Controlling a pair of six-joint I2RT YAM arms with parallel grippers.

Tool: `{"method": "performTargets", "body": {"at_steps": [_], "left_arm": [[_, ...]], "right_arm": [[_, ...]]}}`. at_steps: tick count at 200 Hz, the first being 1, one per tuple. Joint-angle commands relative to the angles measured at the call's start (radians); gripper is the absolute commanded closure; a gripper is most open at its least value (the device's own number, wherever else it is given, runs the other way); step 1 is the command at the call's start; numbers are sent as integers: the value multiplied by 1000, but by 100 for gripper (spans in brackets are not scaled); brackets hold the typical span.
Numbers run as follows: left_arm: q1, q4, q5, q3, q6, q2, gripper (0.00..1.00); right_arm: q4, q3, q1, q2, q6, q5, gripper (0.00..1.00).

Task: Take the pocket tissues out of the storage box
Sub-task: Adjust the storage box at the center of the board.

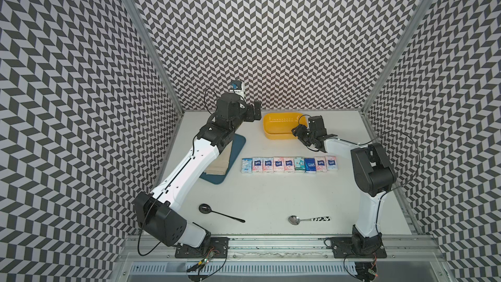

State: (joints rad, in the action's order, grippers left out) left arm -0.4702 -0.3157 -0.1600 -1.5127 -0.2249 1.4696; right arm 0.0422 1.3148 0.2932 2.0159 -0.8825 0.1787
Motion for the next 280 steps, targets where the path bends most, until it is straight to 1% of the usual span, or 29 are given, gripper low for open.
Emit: {"method": "performTargets", "body": {"at_steps": [1, 42, 58, 87, 117, 172, 218, 256, 280], "left_arm": [[10, 7, -1, -14, 9, -28, 1], [17, 0, -2, -27, 17, -24, 1], [22, 0, -1, -26, 18, -25, 1], [30, 4, 4, -22, 17, -23, 1], [32, 7, 12, -21, 15, -15, 1], [33, 18, 22, -24, 9, 0, 1], [33, 23, 31, -26, 0, 9, 1], [32, 20, 39, -39, -7, 17, 1], [32, 13, 40, -47, -7, 20, 1]], "right_arm": [[-16, 58, -6, 34, 10, -13, 39], [-58, 140, -9, 104, 15, -9, 40], [-72, 160, -11, 125, 27, -10, 42], [-89, 176, -14, 142, 58, -10, 50], [-90, 166, -27, 136, 82, 2, 66], [-96, 129, -86, 85, 148, 23, 73], [-132, 127, -140, 39, 222, 14, 72], [-139, 135, -173, 24, 238, 15, 70], [-146, 168, -181, 38, 247, 27, 68]]}}
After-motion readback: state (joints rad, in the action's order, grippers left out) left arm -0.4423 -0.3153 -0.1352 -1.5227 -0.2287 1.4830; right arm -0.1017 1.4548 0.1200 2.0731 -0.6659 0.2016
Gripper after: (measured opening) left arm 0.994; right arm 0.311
